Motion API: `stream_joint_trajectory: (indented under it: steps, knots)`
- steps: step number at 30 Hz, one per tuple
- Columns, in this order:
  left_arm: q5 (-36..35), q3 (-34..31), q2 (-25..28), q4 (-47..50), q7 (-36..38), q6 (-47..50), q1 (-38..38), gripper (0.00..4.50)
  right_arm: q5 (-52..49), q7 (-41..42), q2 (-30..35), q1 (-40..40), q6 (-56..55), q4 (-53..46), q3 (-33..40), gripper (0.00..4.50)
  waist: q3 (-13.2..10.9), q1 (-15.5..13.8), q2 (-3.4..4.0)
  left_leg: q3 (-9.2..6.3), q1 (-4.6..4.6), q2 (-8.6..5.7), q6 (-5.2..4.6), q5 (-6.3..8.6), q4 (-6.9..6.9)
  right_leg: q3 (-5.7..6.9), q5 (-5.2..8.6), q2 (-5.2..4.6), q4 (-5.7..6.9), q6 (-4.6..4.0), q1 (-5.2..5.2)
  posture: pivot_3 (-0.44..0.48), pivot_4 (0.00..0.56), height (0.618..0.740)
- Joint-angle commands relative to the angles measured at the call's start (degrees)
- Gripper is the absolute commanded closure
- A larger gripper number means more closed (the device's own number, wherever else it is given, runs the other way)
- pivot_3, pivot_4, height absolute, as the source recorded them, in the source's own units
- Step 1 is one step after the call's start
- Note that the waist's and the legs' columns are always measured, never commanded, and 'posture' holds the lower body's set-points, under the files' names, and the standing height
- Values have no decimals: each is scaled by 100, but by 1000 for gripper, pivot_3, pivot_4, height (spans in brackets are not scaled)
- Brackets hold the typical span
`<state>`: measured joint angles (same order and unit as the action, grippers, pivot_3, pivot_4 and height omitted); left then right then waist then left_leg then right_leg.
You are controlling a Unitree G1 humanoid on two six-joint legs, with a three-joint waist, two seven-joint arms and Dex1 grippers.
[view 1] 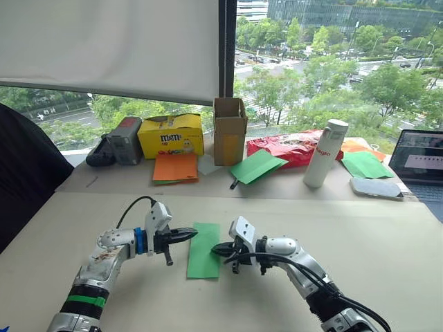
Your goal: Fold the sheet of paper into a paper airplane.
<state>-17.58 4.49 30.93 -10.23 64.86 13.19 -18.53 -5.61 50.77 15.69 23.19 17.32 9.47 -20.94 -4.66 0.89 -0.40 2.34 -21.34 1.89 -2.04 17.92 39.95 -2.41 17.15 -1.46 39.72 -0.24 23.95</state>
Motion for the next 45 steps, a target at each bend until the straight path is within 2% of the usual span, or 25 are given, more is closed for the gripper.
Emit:
stream_joint_trajectory:
  steps: [1,7,16,20,27,37,41,45]
  knots:
    - [472,497,-42,-37,33,-275,-80,4500,4,-48,153,-67,137,-73,140,4482,0,0,1,1,1,0,0,0,-1,-1,0,3,0,0,-2,0,150,656]
    - [1100,926,82,-461,-129,-483,-95,4500,-68,-98,149,-35,41,-107,273,4482,0,-9,-3,0,6,4,0,0,0,-2,0,16,2,0,1,0,150,656]
    - [1079,906,36,-339,-184,-398,-45,4500,-107,-111,-82,445,-719,230,421,4482,1,-3,-1,2,7,4,-1,-1,1,-4,0,16,5,1,5,0,150,656]
    - [1034,873,24,-238,-238,-289,-30,4500,254,-57,-88,652,-1029,860,179,4482,2,-7,-1,2,14,4,-1,-1,0,-3,0,16,6,0,3,0,150,656]
    - [948,760,82,-84,-274,-101,-25,4500,430,-89,-416,1150,-1634,2182,190,4482,2,17,0,8,14,6,-1,-1,0,-6,0,14,14,0,5,0,150,656]
    - [815,643,187,316,-318,204,234,4500,626,-609,-598,1958,-2427,3954,501,4482,6,33,1,9,22,7,-1,-1,1,-5,0,13,36,0,8,0,150,656]
    - [847,622,242,299,-340,202,190,4500,425,-312,-549,2102,-2725,4286,779,4482,6,17,1,9,19,7,-1,-1,2,-4,0,12,40,-1,10,0,150,656]
    - [799,567,236,290,-357,244,131,4500,-19,156,-586,2137,-2920,3971,1166,4482,5,8,3,9,11,6,-1,-1,2,-3,-1,8,41,-1,13,0,150,656]
